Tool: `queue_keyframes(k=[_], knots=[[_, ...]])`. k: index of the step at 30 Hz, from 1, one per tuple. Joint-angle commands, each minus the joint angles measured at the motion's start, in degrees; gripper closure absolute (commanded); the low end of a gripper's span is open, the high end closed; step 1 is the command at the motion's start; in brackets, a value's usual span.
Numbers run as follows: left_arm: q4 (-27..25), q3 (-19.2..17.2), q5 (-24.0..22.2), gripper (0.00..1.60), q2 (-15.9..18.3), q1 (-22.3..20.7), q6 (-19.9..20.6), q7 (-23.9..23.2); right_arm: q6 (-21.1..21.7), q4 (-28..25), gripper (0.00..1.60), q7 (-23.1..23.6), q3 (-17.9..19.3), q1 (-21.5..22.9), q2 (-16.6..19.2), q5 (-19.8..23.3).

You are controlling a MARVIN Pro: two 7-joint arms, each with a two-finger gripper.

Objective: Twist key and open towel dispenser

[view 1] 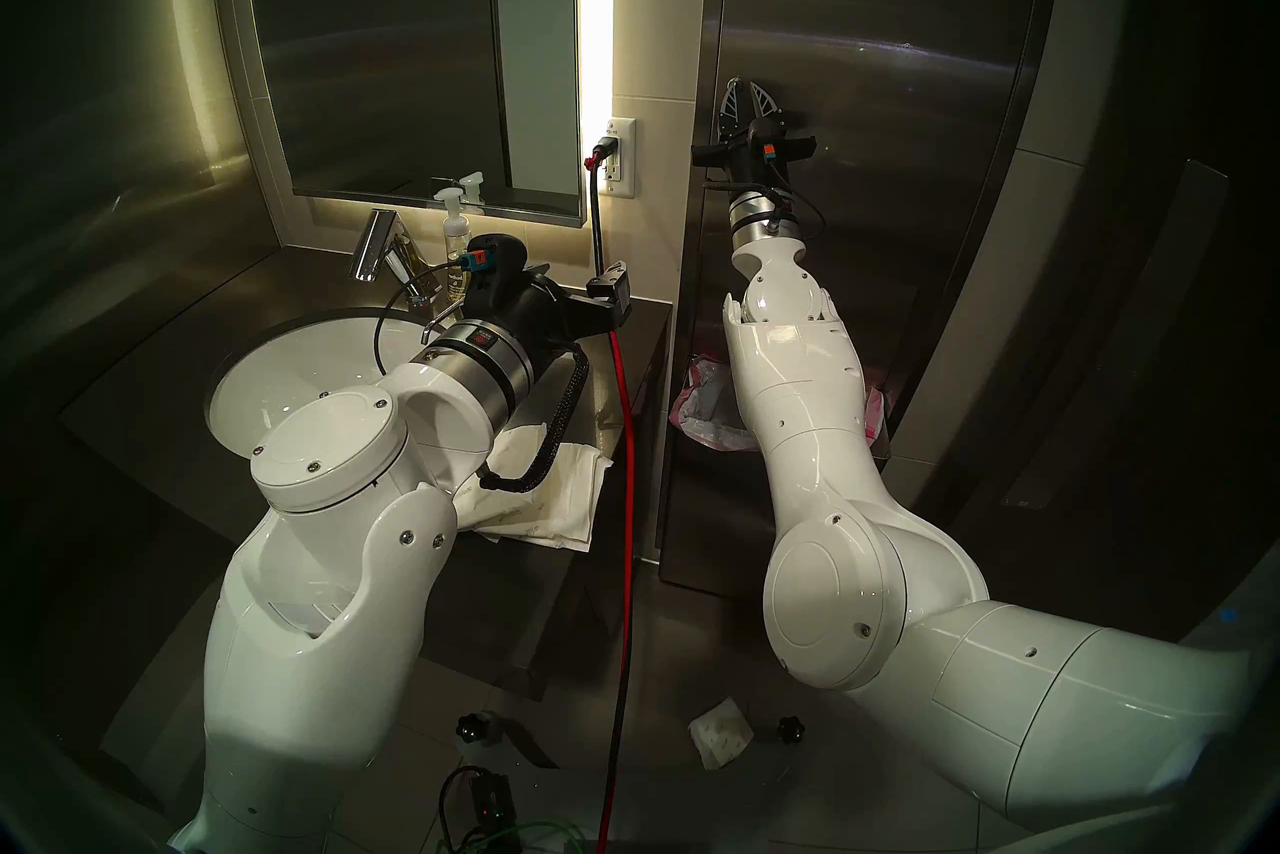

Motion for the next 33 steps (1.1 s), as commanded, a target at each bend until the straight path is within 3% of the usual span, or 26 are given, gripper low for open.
queue_keyframes(k=[1, 20, 24, 33], knots=[[-0.55, 0.11, 0.06, 0.0, -0.09, -0.28, -0.02, 0.04, -0.48, 0.75, 0.83, -0.78, -0.01, 3.62, 0.35, 0.1], [-0.56, 0.11, 0.08, 0.0, -0.1, -0.28, 0.01, 0.05, -2.47, 5.28, 0.92, -2.03, 0.13, 5.34, 1.57, 0.35], [-0.56, 0.11, 0.08, 0.0, -0.1, -0.28, 0.01, 0.05, -2.9, 6.05, 1.07, -2.27, 0.16, 5.64, 1.6, 0.52], [-0.56, 0.11, 0.08, 0.0, -0.1, -0.28, 0.0, 0.05, -3.1, 7.11, 1.09, -2.76, 0.42, 6.38, 1.68, 1.06]])
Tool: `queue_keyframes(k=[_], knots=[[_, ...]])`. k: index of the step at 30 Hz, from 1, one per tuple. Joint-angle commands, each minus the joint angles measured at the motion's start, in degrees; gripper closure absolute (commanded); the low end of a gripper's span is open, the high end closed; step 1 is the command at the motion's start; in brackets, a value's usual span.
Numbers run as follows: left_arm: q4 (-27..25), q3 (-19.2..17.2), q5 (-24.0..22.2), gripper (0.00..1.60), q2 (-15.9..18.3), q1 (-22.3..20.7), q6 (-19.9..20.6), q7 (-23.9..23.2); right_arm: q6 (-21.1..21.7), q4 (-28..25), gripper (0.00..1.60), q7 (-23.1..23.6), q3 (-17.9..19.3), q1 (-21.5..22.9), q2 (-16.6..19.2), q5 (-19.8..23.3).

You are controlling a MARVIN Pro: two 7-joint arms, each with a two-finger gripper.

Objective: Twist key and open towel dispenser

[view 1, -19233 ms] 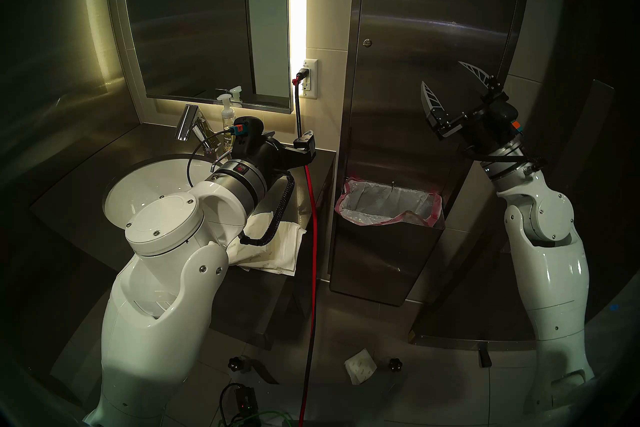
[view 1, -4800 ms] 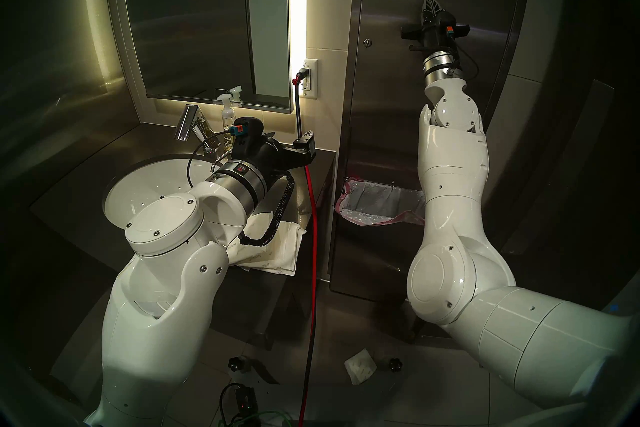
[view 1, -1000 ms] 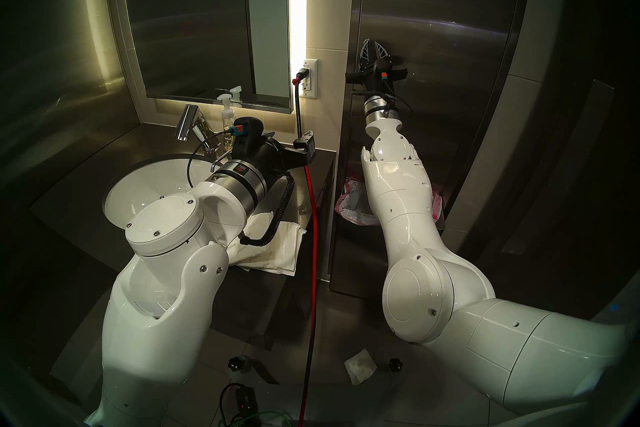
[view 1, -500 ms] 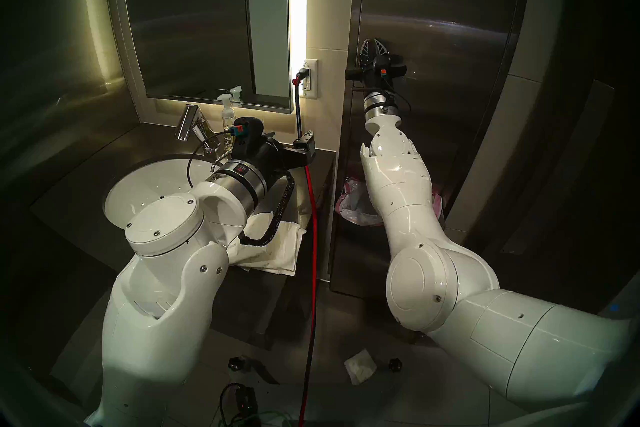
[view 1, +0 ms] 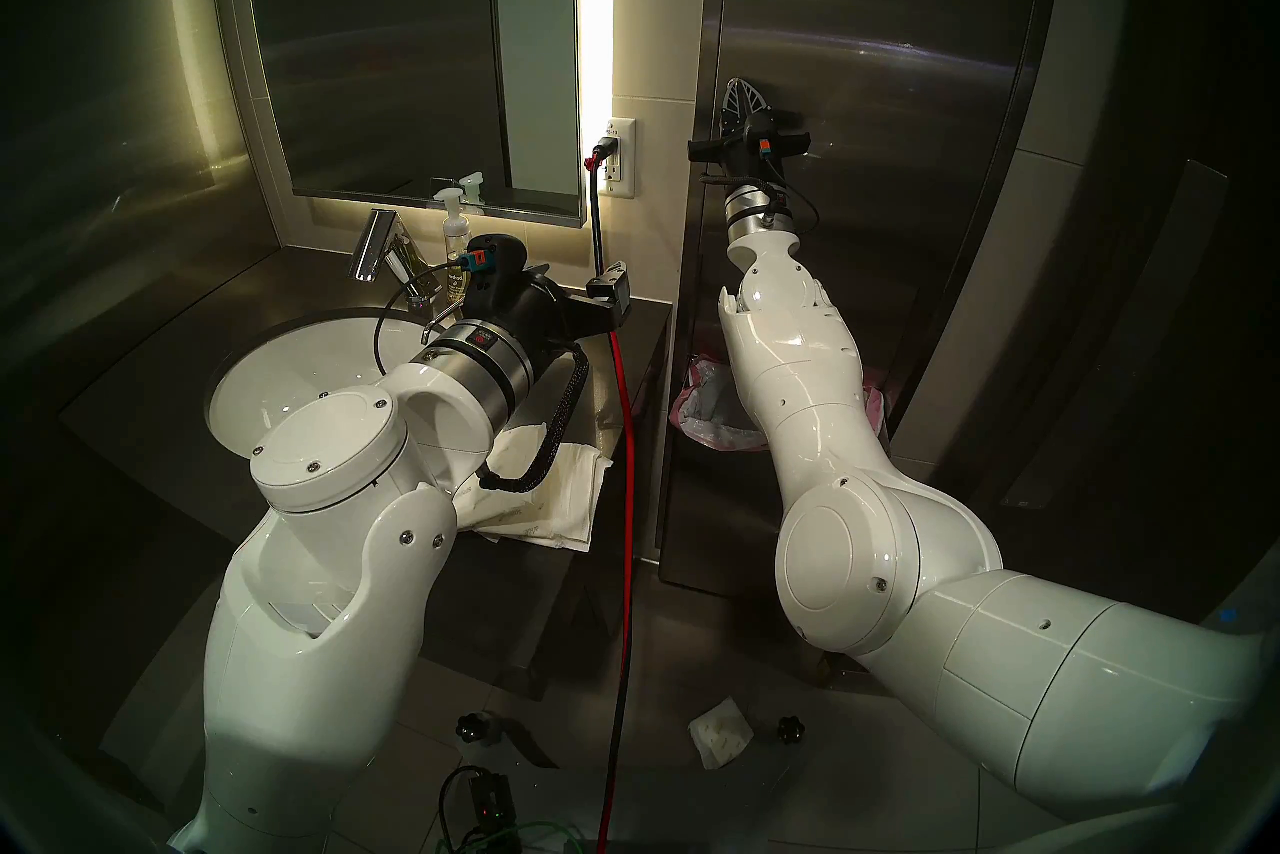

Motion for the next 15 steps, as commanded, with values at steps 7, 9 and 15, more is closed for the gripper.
queue_keyframes(k=[7, 9, 15], knots=[[-0.56, 0.11, 0.07, 0.0, -0.09, -0.28, -0.01, 0.05, -0.67, -0.21, 1.6, -0.84, 1.22, 2.68, 0.11, 1.67], [-0.56, 0.11, 0.07, 0.0, -0.09, -0.28, -0.01, 0.05, -0.74, -0.08, 1.6, -0.75, 1.29, 2.73, 0.19, 1.74], [-0.56, 0.11, 0.07, 0.0, -0.09, -0.28, 0.0, 0.05, -1.27, -0.22, 1.6, -0.45, 1.83, 2.01, 0.28, 2.28]])
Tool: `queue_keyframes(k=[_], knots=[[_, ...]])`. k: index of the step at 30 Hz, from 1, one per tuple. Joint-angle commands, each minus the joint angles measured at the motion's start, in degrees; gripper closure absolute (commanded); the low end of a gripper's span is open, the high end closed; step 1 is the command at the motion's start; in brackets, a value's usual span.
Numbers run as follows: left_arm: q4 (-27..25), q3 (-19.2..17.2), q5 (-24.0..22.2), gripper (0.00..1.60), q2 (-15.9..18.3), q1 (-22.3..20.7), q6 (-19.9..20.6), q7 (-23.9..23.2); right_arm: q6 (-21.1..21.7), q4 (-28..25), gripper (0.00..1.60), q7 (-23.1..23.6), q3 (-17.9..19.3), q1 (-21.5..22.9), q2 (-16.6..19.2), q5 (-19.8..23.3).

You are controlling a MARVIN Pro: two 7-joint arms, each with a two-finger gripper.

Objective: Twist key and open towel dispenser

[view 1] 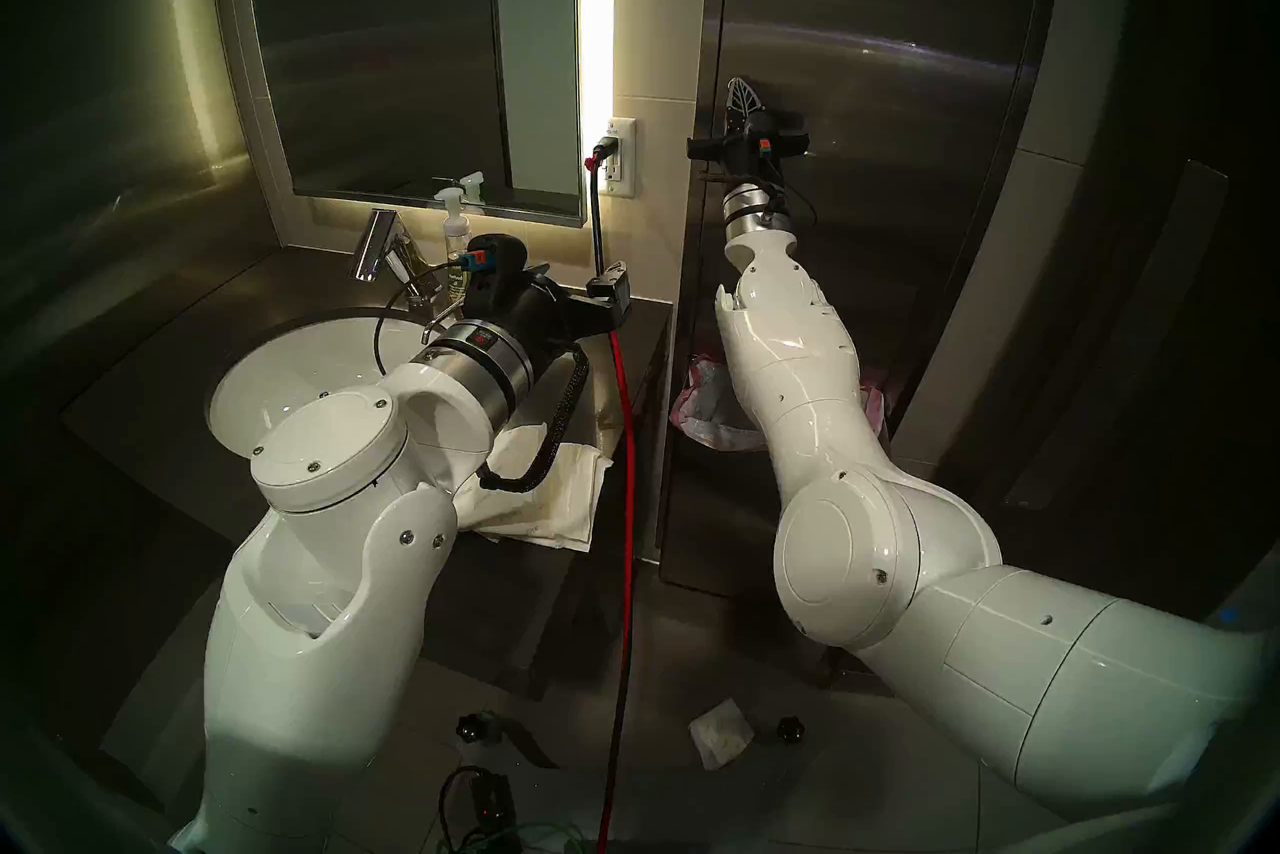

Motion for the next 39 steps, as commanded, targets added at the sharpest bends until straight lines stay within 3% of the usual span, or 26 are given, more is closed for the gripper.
queue_keyframes(k=[1, 7, 9, 11, 17, 22, 23, 24, 25, 27, 29, 30, 32, 36, 39], knots=[[-0.56, 0.11, 0.07, 0.0, -0.08, -0.28, -0.01, 0.05, -0.55, -2.07, 1.6, -0.68, 1.17, 0.87, 0.52, 1.22], [-0.55, 0.11, 0.06, 0.0, -0.08, -0.28, -0.02, 0.03, -2.04, -7.82, 1.6, -0.41, 1.23, -3.7, -0.8, 1.26], [-0.55, 0.1, 0.06, 0.0, -0.08, -0.28, -0.03, 0.02, -3.3, -7.07, 1.6, -0.76, 1.24, -3.73, -0.65, 1.18], [-0.53, 0.09, 0.05, 0.0, -0.08, -0.27, -0.04, 0.0, -4.75, -10.63, 1.6, -0.13, 0.9, -7.17, -1.16, 0.82], [-0.5, 0.08, 0.05, 0.0, -0.08, -0.27, -0.06, -0.03, -7.32, -14.3, 1.6, 0.32, 1.64, -11.66, -1.42, 1.33], [-0.52, 0.08, 0.06, 0.0, -0.08, -0.27, -0.05, -0.03, -5.54, -18.6, 1.6, 3.42, 1.55, -15.7, -2.16, 1.18], [-0.53, 0.08, 0.06, 0.0, -0.08, -0.27, -0.04, -0.02, -4.82, -20.36, 1.49, 4.07, 0.82, -17.1, -2.38, 1.72], [-0.53, 0.08, 0.06, 0.0, -0.08, -0.27, -0.04, -0.02, -4.82, -20.36, 1.49, 4.07, 0.82, -17.1, -2.38, 1.72], [-0.54, 0.09, 0.07, 0.0, -0.09, -0.27, -0.03, -0.01, -3.99, -20.98, 0.98, 5.52, 0.29, -17.5, -2.92, 1.88], [-0.55, 0.1, 0.08, 0.0, -0.09, -0.27, -0.02, 0.0, -2.55, -22.3, 0.82, 6.64, -0.09, -17.99, -3.58, 2.21], [-0.55, 0.1, 0.08, 0.0, -0.1, -0.28, -0.01, 0.01, -0.52, -23.96, 0.57, 7.65, -0.76, -18.2, -4.11, 2.63], [-0.56, 0.1, 0.09, 0.0, -0.1, -0.28, -0.01, 0.01, 1.45, -25.55, 0.35, 8.24, -0.84, -18.65, -4.73, 2.55], [-0.56, 0.1, 0.09, 0.0, -0.1, -0.28, 0.0, 0.02, 2.7, -25.1, 0.19, 8.05, -0.72, -17.76, -5.13, 2.17], [-0.55, 0.1, 0.09, 0.0, -0.1, -0.27, -0.01, 0.0, 4.96, -24.23, 0.18, 6.77, -0.57, -15.78, -5.96, 1.87], [-0.54, 0.09, 0.08, 0.0, -0.1, -0.27, -0.02, -0.01, 5.84, -23.75, 0.29, 6.34, -0.82, -14.35, -6.22, 1.67]])
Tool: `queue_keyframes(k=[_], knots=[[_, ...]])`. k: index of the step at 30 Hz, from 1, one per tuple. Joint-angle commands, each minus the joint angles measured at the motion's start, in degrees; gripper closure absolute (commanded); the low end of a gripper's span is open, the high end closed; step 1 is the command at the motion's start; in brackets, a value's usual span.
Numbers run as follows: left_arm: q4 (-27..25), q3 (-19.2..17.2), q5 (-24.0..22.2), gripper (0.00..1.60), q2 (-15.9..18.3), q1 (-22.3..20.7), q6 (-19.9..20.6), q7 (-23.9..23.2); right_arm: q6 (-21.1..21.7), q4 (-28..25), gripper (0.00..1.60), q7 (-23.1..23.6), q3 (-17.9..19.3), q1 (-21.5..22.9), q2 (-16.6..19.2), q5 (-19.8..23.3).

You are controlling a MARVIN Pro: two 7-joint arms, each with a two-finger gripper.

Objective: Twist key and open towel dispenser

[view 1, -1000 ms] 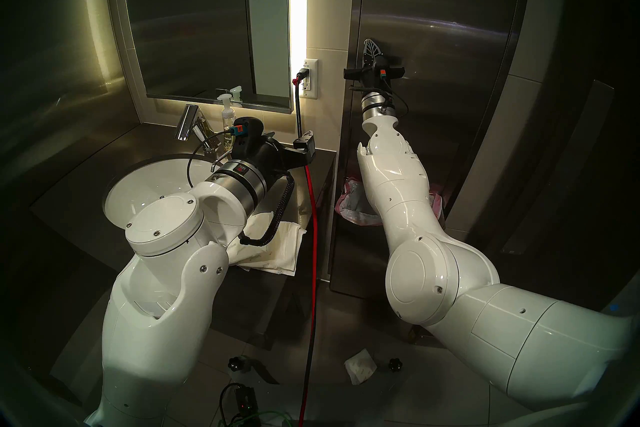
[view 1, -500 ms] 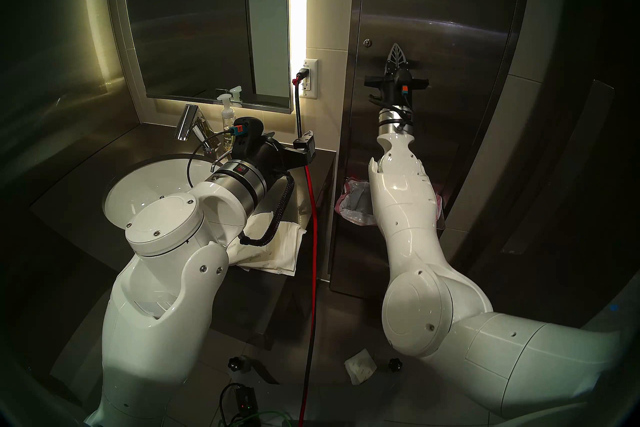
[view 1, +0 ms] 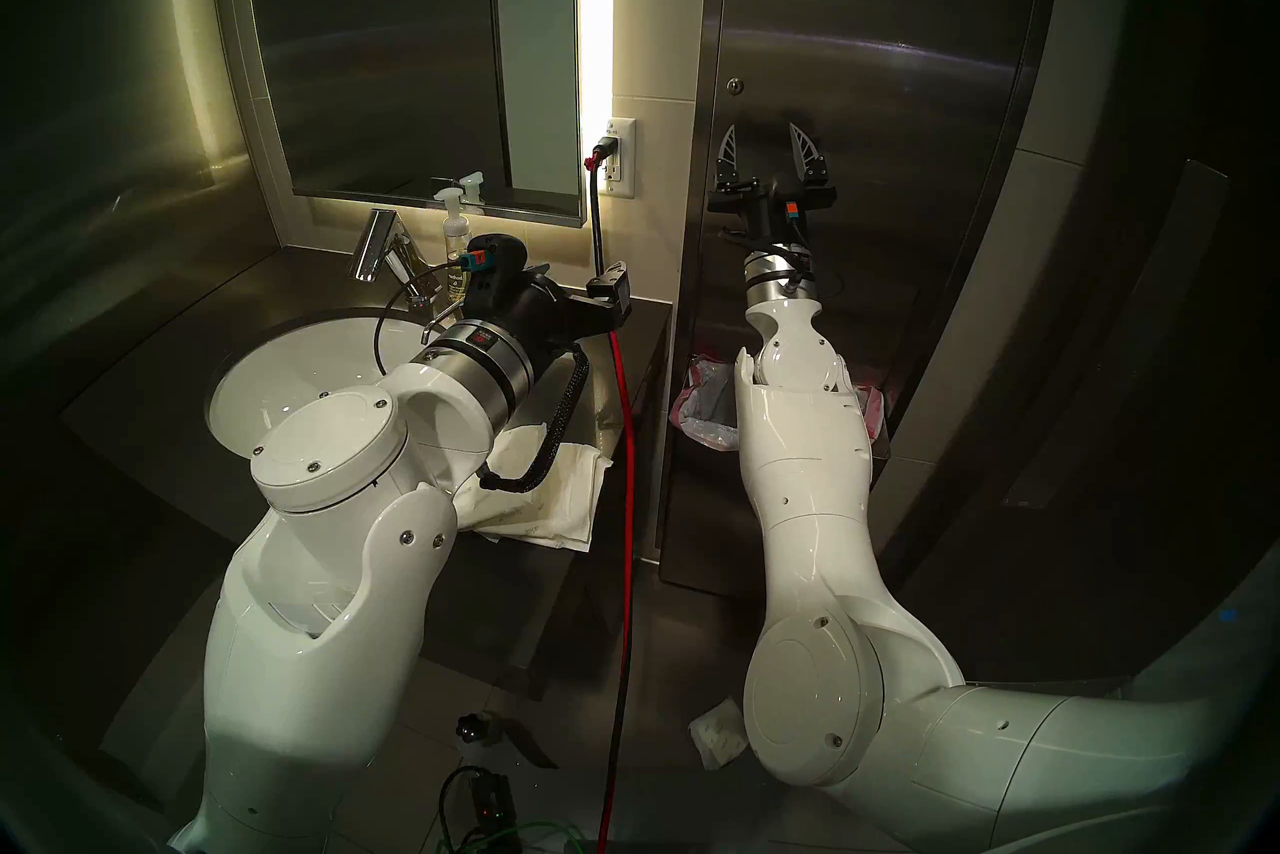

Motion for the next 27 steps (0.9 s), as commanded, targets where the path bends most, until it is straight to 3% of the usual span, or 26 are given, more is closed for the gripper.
queue_keyframes(k=[1, 5, 9, 10, 27], knots=[[-0.55, 0.1, 0.06, 0.0, -0.09, -0.29, -0.03, 0.03, 2.95, -0.88, 0.33, -1.32, -0.87, 3.95, -1.98, -0.86], [-0.55, 0.1, 0.06, 0.0, -0.09, -0.29, -0.03, 0.03, 4.24, 0.1, 0.55, -2.33, -0.95, 5.69, -2.05, -1.53], [-0.55, 0.1, 0.06, 0.0, -0.09, -0.29, -0.03, 0.02, 5.52, 1.73, 0.62, -3.86, -0.55, 8.06, -2.02, -1.92], [-0.55, 0.1, 0.06, 0.0, -0.09, -0.29, -0.03, 0.02, 5.69, 2.13, 0.82, -4.03, -0.5, 8.58, -1.87, -1.98], [-0.56, 0.11, 0.08, 0.0, -0.11, -0.29, -0.01, 0.04, 5.63, 7.27, 0.89, -7.69, -0.39, 12.45, -0.73, -3.3]])
